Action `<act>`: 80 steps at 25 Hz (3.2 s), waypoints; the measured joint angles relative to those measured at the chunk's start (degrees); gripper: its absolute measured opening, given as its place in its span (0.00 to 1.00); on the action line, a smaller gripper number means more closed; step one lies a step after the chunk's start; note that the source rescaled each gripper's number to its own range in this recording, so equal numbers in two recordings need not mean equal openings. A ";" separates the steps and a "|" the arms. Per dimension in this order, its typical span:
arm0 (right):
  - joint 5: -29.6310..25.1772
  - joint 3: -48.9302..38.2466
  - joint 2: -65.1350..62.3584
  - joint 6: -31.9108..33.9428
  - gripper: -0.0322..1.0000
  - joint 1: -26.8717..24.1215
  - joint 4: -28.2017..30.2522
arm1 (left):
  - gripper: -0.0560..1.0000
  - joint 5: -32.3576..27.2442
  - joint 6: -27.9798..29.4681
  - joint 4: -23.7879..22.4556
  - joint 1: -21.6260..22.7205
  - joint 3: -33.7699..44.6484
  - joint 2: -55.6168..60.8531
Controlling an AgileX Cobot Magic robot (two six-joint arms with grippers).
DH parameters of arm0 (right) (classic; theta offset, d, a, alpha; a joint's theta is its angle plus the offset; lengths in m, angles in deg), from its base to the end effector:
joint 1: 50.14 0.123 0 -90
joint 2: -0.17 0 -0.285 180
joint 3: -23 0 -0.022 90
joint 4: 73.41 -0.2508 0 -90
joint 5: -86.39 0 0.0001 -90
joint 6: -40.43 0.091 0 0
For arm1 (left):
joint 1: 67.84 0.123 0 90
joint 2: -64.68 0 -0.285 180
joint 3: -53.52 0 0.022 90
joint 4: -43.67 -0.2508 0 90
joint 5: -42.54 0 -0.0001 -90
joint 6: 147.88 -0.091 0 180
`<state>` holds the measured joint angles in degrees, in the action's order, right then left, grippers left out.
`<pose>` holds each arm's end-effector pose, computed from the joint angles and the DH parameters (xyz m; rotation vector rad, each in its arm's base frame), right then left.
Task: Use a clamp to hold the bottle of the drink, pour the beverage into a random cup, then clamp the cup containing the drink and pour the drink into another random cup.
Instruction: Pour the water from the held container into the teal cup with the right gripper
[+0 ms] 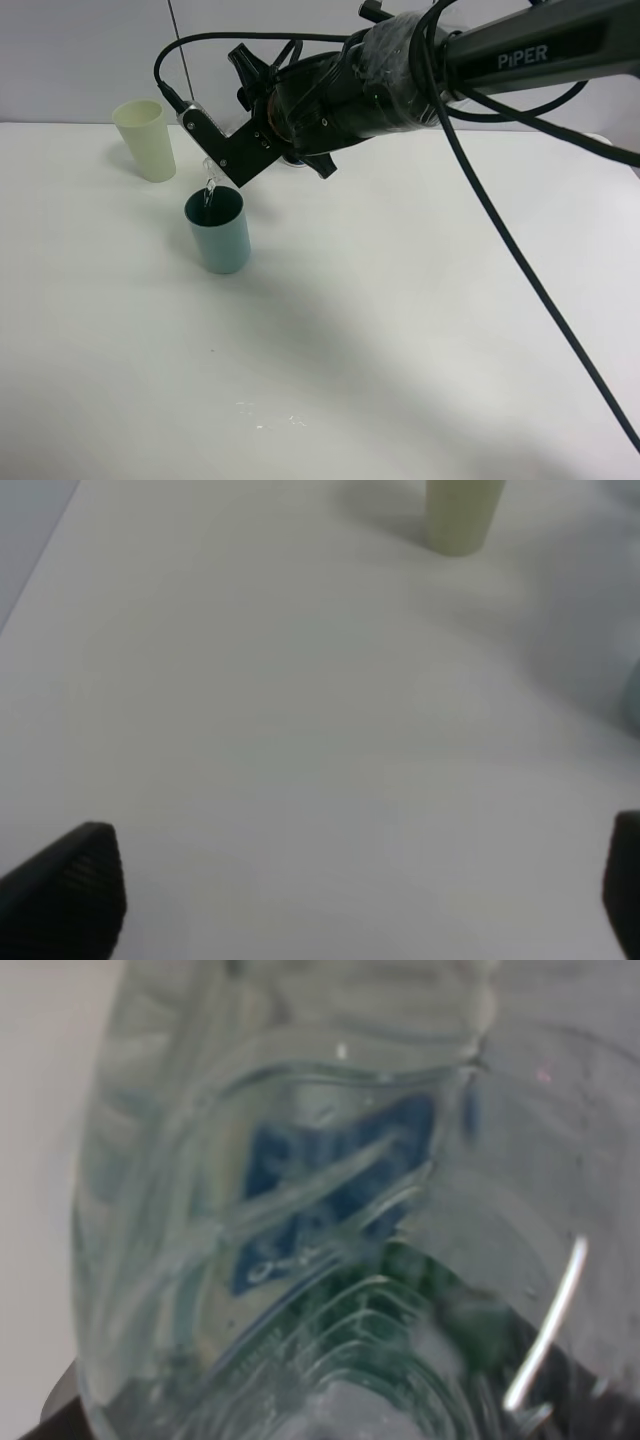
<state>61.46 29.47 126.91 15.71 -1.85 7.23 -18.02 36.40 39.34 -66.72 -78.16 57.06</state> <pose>0.3386 0.3228 0.1970 -2.1565 0.7922 -1.0026 -0.0059 0.0059 0.2790 -0.0993 2.0290 0.0555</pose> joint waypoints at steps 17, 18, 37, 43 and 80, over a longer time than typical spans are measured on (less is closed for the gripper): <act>-0.17 0.00 0.00 -0.06 0.03 0.00 0.59 | 0.90 0.00 0.00 0.00 0.00 0.00 0.00; -0.17 0.00 0.00 -0.06 0.03 0.00 0.80 | 0.90 0.00 0.00 0.00 0.00 0.00 0.00; -0.17 0.00 0.00 -0.13 0.03 0.00 3.30 | 0.90 0.00 0.00 0.00 0.00 0.00 0.00; 0.06 0.00 0.00 -3.05 0.03 0.00 3.34 | 0.90 0.00 0.00 0.00 0.00 0.00 0.00; 1.11 0.00 0.00 -10.44 0.03 0.00 3.79 | 0.90 0.00 0.00 0.00 0.00 0.00 0.00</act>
<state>62.57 29.47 126.91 5.27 -1.85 11.01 -18.02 36.40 39.34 -66.72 -78.16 57.06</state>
